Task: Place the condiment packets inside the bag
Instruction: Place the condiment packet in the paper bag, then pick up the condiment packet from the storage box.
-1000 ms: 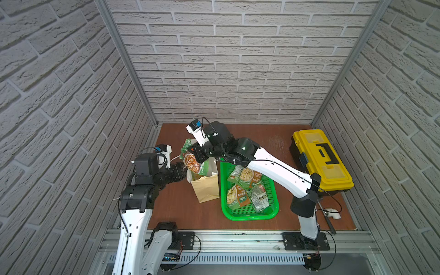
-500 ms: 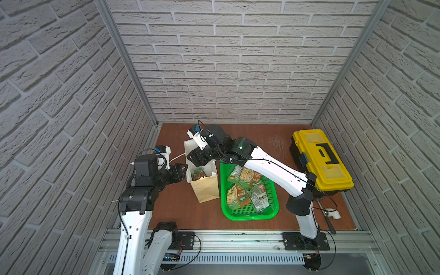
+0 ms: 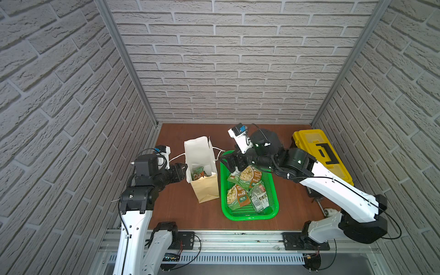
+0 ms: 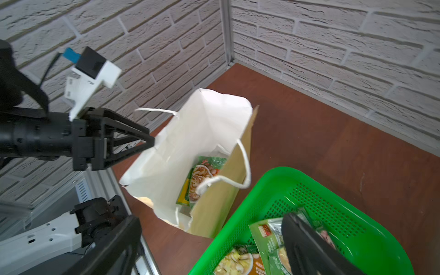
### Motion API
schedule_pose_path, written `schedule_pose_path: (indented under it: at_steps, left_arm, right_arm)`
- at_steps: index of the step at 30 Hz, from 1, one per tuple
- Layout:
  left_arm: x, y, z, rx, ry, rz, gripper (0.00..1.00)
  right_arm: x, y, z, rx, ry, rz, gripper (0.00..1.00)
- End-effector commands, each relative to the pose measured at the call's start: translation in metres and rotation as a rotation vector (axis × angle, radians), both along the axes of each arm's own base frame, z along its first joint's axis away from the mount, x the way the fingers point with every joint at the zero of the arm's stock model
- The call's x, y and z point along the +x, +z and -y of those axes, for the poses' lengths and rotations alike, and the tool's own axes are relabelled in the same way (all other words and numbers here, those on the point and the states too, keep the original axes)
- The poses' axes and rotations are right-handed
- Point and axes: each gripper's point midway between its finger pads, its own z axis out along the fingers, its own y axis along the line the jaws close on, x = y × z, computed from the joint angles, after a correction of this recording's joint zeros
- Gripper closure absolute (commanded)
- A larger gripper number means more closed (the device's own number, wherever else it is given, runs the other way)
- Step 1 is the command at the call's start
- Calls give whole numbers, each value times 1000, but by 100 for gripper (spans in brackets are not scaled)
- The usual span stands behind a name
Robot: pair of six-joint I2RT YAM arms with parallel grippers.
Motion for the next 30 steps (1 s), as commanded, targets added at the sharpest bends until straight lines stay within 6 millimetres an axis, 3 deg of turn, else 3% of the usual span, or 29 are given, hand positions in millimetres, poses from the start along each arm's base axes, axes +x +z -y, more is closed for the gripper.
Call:
schedule_pose_path:
  at_steps: [1,6,15,22,30]
  left_arm:
    - [5,1,-3,18,6,24,43]
    - [6,1,-4,20,10,21,43]
    - [3,-2,-5,29,13,16,43]
    - [4,-2,-4,21,6,15,43]
    - [2,-1,-3,19,6,17,43]
  right_arm:
    - [27,-44,32,-40,-183,-43,0]
    - [46,-106,62,-169,-361,-103,0]
    - [71,-207,68,-380,-535,-279,5]
    - [76,-256,64,-435,-556,-348,20]
    - [73,-289,80,-562,-595,-403,22]
